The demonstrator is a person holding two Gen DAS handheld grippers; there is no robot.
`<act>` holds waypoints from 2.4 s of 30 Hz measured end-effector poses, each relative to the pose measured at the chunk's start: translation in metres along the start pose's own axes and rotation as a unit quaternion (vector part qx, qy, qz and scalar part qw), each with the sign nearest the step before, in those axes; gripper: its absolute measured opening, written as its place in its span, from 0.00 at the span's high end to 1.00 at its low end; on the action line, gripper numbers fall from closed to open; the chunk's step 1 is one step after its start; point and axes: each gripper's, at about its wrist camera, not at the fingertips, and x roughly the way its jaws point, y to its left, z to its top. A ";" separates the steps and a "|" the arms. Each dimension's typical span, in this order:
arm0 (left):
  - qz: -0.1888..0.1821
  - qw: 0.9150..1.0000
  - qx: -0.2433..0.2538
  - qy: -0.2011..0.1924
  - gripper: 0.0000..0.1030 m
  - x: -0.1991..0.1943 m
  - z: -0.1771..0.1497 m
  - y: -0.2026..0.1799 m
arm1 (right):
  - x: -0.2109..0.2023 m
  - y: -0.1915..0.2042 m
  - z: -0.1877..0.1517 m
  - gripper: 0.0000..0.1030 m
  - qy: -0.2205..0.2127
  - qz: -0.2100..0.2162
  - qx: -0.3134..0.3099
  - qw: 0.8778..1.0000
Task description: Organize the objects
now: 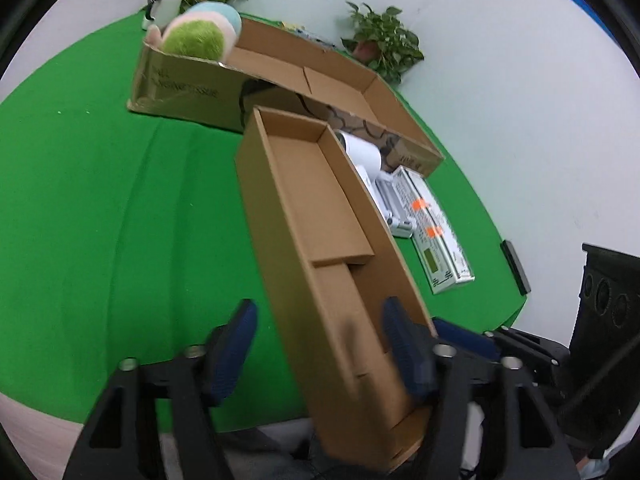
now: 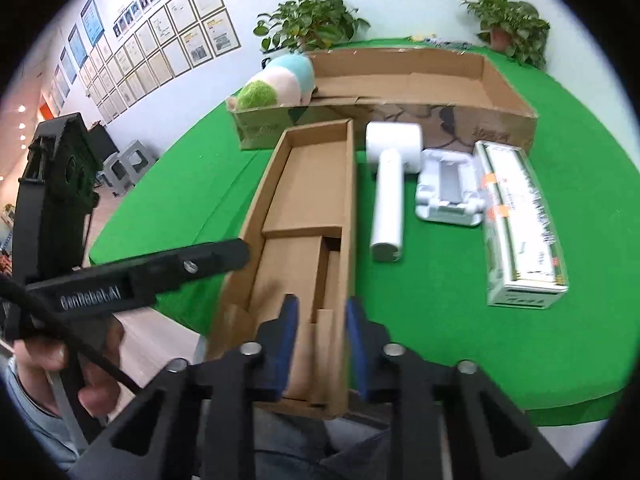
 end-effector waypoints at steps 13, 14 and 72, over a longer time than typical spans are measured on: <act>0.073 0.997 0.021 0.006 0.81 0.011 0.006 0.012 | 0.040 0.020 0.021 0.87 -0.010 -0.037 0.008 0.999; 0.080 0.996 0.024 0.007 0.82 0.012 0.006 0.009 | 0.039 0.019 0.020 0.87 -0.012 -0.034 0.012 0.999; 0.239 0.962 0.122 0.053 0.90 0.157 0.340 0.023 | 0.154 -0.064 0.278 0.89 -0.015 0.031 0.063 0.997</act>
